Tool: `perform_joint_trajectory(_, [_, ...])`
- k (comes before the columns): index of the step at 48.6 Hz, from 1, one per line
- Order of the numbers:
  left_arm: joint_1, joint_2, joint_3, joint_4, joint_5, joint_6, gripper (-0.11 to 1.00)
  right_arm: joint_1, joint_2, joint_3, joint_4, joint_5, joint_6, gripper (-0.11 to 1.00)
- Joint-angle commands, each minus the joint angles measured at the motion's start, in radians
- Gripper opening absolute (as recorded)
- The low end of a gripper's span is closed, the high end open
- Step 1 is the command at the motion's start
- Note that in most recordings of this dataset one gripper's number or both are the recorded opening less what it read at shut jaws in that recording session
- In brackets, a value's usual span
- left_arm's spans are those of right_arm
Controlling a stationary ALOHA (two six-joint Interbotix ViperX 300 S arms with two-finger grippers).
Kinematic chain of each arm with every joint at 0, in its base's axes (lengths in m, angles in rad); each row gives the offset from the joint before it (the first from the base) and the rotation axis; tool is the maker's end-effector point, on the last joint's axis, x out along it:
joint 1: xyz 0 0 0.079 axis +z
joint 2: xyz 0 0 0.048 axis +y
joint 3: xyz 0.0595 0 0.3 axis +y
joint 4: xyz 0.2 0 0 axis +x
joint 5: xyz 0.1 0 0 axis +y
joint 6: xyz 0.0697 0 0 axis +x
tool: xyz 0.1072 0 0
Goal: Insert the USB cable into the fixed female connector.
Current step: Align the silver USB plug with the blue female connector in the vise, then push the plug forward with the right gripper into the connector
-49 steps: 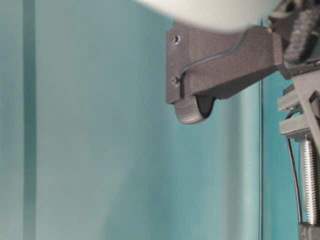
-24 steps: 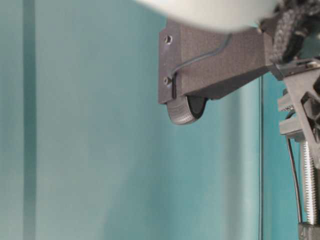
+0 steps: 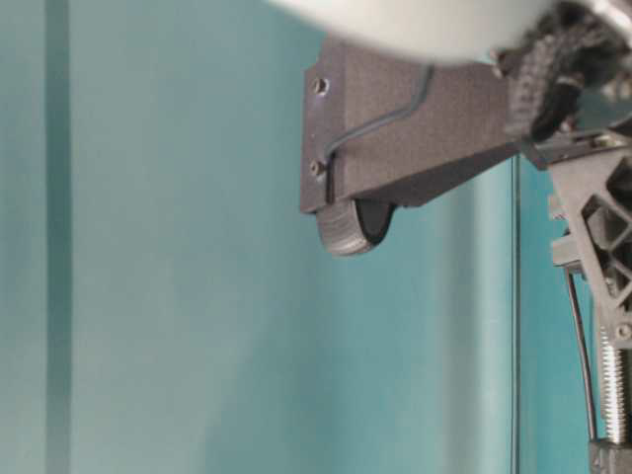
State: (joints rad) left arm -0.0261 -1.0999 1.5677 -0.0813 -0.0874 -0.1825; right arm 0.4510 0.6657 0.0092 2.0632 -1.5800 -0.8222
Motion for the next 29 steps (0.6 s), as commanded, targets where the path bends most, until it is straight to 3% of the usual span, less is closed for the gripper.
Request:
perform_joint_trajectory(1, [0.002,0.005,-0.012,0.002,-0.008,-0.011,0.97,-0.005,-0.057,-0.025,-0.002,-0.008,-0.002,0.2])
perform_joint_trajectory(29, [0.002,0.005,-0.012,0.002,-0.008,-0.011,0.97,-0.015,-0.066,-0.021,-0.003,-0.017,-0.02,0.2])
